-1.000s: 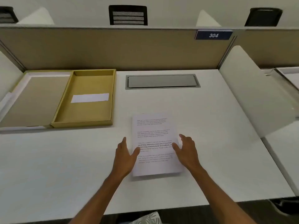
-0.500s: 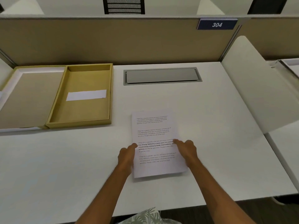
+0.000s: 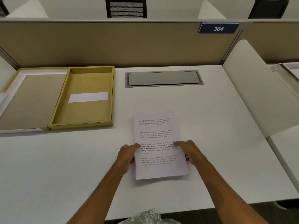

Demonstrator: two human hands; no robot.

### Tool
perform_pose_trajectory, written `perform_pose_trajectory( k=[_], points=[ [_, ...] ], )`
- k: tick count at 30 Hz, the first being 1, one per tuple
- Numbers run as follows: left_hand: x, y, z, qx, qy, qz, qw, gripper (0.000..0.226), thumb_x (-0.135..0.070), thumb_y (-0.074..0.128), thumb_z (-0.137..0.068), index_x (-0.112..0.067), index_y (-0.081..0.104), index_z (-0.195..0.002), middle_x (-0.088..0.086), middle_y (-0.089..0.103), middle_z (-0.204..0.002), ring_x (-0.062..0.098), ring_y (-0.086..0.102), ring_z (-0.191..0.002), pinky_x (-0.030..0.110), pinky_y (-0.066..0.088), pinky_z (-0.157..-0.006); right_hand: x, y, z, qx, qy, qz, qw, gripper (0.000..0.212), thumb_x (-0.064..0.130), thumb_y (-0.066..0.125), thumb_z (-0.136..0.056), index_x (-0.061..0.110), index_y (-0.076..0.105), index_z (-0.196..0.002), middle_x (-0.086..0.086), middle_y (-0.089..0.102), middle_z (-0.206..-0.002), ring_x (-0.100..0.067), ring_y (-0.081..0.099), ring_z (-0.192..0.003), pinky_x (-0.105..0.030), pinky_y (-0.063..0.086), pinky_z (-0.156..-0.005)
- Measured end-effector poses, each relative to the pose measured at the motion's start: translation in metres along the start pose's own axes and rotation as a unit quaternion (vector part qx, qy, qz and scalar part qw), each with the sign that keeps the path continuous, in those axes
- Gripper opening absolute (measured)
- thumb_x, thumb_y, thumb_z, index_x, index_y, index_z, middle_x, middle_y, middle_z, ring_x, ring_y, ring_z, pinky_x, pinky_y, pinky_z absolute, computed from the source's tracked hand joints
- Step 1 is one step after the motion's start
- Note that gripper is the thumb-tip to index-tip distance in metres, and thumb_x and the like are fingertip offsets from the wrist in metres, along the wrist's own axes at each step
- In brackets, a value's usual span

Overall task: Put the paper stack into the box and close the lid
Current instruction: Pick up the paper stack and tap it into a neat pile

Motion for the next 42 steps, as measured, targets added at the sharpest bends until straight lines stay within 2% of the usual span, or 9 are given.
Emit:
perform_pose_trajectory(
  k=[3,9,14,19,23,27,32,37,42],
  points=[
    [-0.003,-0.001,-0.003,0.032,0.001,-0.001,0.999,0.03,-0.024,0.066,-0.09,-0.003,0.064,-0.111,0.014,0.077,-0.095,0.031,0.074,-0.085,0.035,0.058,-0.068,0.003,-0.004,-0.001,0.048,-0.024,0.015,0.998,0.036,0.026,0.074,-0.086,0.007,0.061,-0.114,-0.008,0.074,-0.101,-0.025,0.072,-0.084,-0.03,0.053,-0.059],
    [-0.012,-0.002,-0.015,0.1,0.01,-0.073,0.992,0.024,-0.012,0.061,-0.095,-0.009,0.056,-0.119,0.009,0.073,-0.11,0.028,0.072,-0.095,0.043,0.061,-0.079,0.008,-0.011,-0.008,0.123,-0.039,0.005,0.992,0.034,0.01,0.071,-0.087,0.006,0.063,-0.12,-0.009,0.076,-0.106,-0.03,0.072,-0.097,-0.04,0.058,-0.082],
    [-0.019,-0.009,-0.019,0.102,0.003,-0.096,0.99,0.025,-0.013,0.065,-0.093,-0.007,0.059,-0.116,0.011,0.075,-0.107,0.027,0.072,-0.092,0.041,0.06,-0.077,0.018,-0.01,-0.005,0.162,-0.059,0.004,0.985,0.037,0.002,0.066,-0.091,0.01,0.059,-0.127,-0.009,0.074,-0.114,-0.031,0.071,-0.101,-0.043,0.059,-0.085],
    [-0.043,-0.016,-0.001,0.123,0.072,-0.112,0.983,0.028,-0.01,0.067,-0.091,-0.014,0.061,-0.118,0.004,0.076,-0.103,0.021,0.075,-0.087,0.032,0.061,-0.064,0.029,-0.012,0.016,0.15,-0.163,0.003,0.975,0.046,0.001,0.069,-0.089,0.015,0.054,-0.131,-0.01,0.074,-0.115,-0.03,0.074,-0.097,-0.048,0.06,-0.085],
    [-0.055,-0.024,0.031,0.062,0.218,-0.114,0.967,0.04,-0.006,0.07,-0.088,-0.024,0.056,-0.12,-0.002,0.07,-0.114,0.017,0.071,-0.099,0.04,0.061,-0.084,0.033,-0.013,0.041,0.129,-0.29,-0.053,0.947,0.049,-0.003,0.066,-0.09,0.019,0.052,-0.132,-0.01,0.072,-0.12,-0.028,0.073,-0.102,-0.046,0.061,-0.083],
    [-0.057,-0.03,0.058,-0.008,0.332,-0.121,0.935,0.052,0.004,0.069,-0.085,-0.03,0.055,-0.123,-0.015,0.067,-0.106,0.005,0.066,-0.095,0.016,0.055,-0.076,0.037,-0.013,0.058,0.052,-0.384,-0.056,0.92,0.052,0.0,0.066,-0.086,0.016,0.054,-0.133,0.002,0.069,-0.121,-0.016,0.067,-0.111,-0.031,0.059,-0.087],
    [-0.046,-0.034,0.061,-0.022,0.362,-0.093,0.927,0.053,0.01,0.063,-0.086,-0.029,0.057,-0.122,-0.019,0.068,-0.107,-0.003,0.066,-0.097,0.014,0.056,-0.077,0.024,-0.009,0.06,0.02,-0.403,-0.033,0.914,0.048,-0.011,0.061,-0.089,0.015,0.056,-0.129,0.005,0.07,-0.116,-0.014,0.067,-0.109,-0.025,0.056,-0.086],
    [-0.039,-0.036,0.055,-0.022,0.356,-0.119,0.927,0.048,0.002,0.064,-0.09,-0.033,0.057,-0.122,-0.028,0.065,-0.106,-0.009,0.064,-0.095,0.006,0.052,-0.072,0.019,-0.009,0.06,0.02,-0.39,0.016,0.92,0.043,-0.004,0.062,-0.092,0.018,0.058,-0.129,0.014,0.07,-0.115,-0.009,0.067,-0.107,-0.014,0.054,-0.081],
    [-0.041,-0.034,0.057,-0.044,0.368,-0.118,0.921,0.063,0.01,0.063,-0.086,-0.05,0.057,-0.103,-0.038,0.067,-0.09,-0.014,0.064,-0.09,0.003,0.049,-0.067,0.023,-0.009,0.061,-0.001,-0.405,-0.003,0.914,0.044,-0.011,0.061,-0.089,0.011,0.06,-0.127,-0.003,0.071,-0.116,-0.023,0.067,-0.107,-0.032,0.058,-0.09]
  ],
)
Point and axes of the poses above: each hand's wrist, its own z-axis away from the middle knuckle, its own y-axis out of the palm, x = y × z, the point moved 3 cm from there along -z, towards the middle knuckle
